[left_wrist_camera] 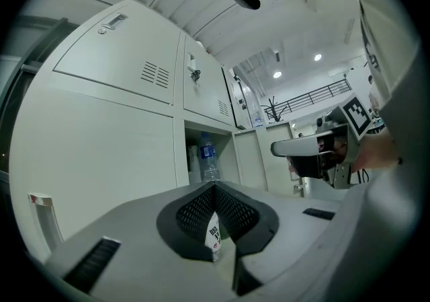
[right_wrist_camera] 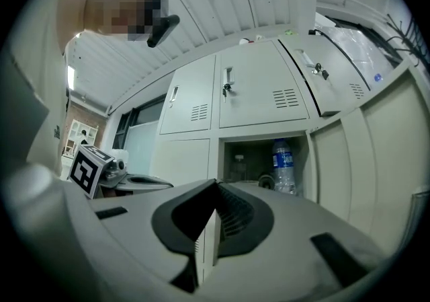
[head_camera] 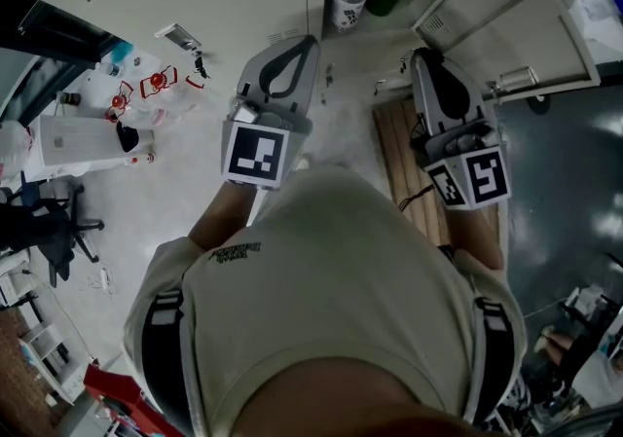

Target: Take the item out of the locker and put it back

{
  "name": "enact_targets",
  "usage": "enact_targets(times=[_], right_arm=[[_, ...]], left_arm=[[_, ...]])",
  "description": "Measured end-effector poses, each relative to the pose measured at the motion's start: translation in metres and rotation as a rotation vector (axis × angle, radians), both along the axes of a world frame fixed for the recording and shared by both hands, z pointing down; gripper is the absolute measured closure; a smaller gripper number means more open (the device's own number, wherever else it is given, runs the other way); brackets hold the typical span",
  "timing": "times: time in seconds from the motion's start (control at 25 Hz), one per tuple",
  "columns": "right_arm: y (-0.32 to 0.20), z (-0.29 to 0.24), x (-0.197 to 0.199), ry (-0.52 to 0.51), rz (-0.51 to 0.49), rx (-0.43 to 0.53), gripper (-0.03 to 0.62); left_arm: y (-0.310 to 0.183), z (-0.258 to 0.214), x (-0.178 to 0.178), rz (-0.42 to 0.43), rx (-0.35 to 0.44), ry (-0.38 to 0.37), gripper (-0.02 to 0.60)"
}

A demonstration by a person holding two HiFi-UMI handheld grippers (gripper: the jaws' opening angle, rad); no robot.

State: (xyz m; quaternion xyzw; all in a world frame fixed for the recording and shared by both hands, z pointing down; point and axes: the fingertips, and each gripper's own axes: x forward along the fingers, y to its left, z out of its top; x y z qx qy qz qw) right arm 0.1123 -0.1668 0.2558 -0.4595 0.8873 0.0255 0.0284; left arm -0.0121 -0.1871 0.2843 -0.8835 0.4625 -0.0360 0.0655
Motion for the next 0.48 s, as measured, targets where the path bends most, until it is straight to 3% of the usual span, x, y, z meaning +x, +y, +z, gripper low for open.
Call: enact_targets(times=[0.48], right_arm=[[0.000,0.000,-0.013,0.021,-0.025,-0.006,0.592]], left_arm=[[0.000,-0.001,-0.001,0.017,-0.005,0.003,0.568]])
